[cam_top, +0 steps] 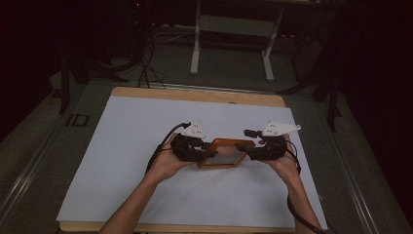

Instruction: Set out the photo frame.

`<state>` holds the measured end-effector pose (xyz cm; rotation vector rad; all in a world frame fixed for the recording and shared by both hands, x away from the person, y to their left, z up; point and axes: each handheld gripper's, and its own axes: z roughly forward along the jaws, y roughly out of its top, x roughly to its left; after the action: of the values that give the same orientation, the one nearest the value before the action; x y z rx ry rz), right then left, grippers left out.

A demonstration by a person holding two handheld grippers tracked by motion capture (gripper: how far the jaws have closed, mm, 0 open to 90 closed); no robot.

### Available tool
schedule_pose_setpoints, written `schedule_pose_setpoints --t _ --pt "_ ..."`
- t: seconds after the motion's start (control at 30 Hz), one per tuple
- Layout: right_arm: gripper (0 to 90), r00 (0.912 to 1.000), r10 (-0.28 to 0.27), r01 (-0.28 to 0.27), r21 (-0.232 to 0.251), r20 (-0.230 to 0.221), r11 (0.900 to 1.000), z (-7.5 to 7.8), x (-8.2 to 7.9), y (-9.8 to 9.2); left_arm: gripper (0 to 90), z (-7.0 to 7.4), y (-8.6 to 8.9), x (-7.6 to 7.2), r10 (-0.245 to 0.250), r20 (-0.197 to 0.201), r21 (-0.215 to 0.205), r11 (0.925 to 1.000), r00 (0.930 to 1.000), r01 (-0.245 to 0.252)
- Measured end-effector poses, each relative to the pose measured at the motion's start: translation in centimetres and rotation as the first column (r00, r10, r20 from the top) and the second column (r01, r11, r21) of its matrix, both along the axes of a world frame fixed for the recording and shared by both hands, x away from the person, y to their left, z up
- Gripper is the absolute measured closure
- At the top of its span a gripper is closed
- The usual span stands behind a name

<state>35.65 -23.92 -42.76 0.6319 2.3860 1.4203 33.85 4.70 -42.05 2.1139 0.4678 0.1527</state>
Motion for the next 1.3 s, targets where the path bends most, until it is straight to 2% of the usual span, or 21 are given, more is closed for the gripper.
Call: schedule_pose_setpoints --t 0.2,0.37,0.47,0.63,0.73,0.87,1.03,1.07,1.13,1.2,1.3 --pt "29.4 0.9984 0.056 -0.056 -0.007 0.009 0.998 0.0 -0.1 1.0 69.3 1.2 -0.5 0.3 -0.024 0.023 -0.002 0.9997 0.9995 0.024" --pt "28.6 0.9954 0.095 -0.095 -0.023 0.009 0.995 -0.4 -0.2 1.9 69.3 1.8 -1.2 0.6 -0.035 0.034 -0.002 0.9994 0.9988 0.035" --pt "32.4 0.9933 0.115 -0.115 -0.026 0.0 0.993 -0.6 -0.2 2.2 69.2 1.9 -1.6 0.7 -0.047 0.044 -0.001 0.9989 0.9979 0.047" --pt "42.4 0.9922 0.124 -0.123 -0.029 0.019 0.992 -0.5 -0.4 1.8 68.1 2.2 -2.1 0.6 -0.059 0.07 0.015 0.9982 0.9958 0.058" --pt "51.4 0.9908 0.133 -0.132 -0.031 0.025 0.991 -0.4 -0.6 1.1 65.0 2.1 -2.0 0.9 -0.054 0.053 -0.01 0.9985 0.9971 0.054" --pt "62.3 0.9877 0.154 -0.153 -0.035 0.027 0.988 -0.4 -0.9 0.5 58.6 2.0 -1.9 1.4 -0.015 0.031 -0.033 0.9993 0.9994 0.016" --pt "65.6 0.9868 0.156 -0.153 -0.061 0.044 0.986 -0.4 -1.3 0.3 52.0 1.9 -2.2 1.5 0.004 0.037 -0.046 0.9989 0.9993 -0.002" --pt "66.4 0.986 0.16 -0.157 -0.067 0.045 0.985 -0.3 -1.4 0.3 52.0 1.8 -2.2 1.5 0.021 0.032 -0.062 0.9979 0.9993 -0.019" --pt "68.0 0.9864 0.158 -0.154 -0.081 0.045 0.985 -0.3 -1.6 0.1 44.8 1.7 -1.9 1.6 0.032 0.026 -0.1 0.9945 0.9991 -0.029" --pt "68.8 0.9885 0.147 -0.144 -0.075 0.038 0.987 -0.4 -1.6 -0.3 39.4 1.6 -1.5 1.6 0.049 0.028 -0.126 0.9911 0.9984 -0.045" --pt "68.8 0.9895 0.142 -0.14 -0.055 0.028 0.989 -0.6 -1.6 -1.0 36.1 1.2 -0.5 1.7 0.061 0.017 -0.158 0.9857 0.998 -0.057"
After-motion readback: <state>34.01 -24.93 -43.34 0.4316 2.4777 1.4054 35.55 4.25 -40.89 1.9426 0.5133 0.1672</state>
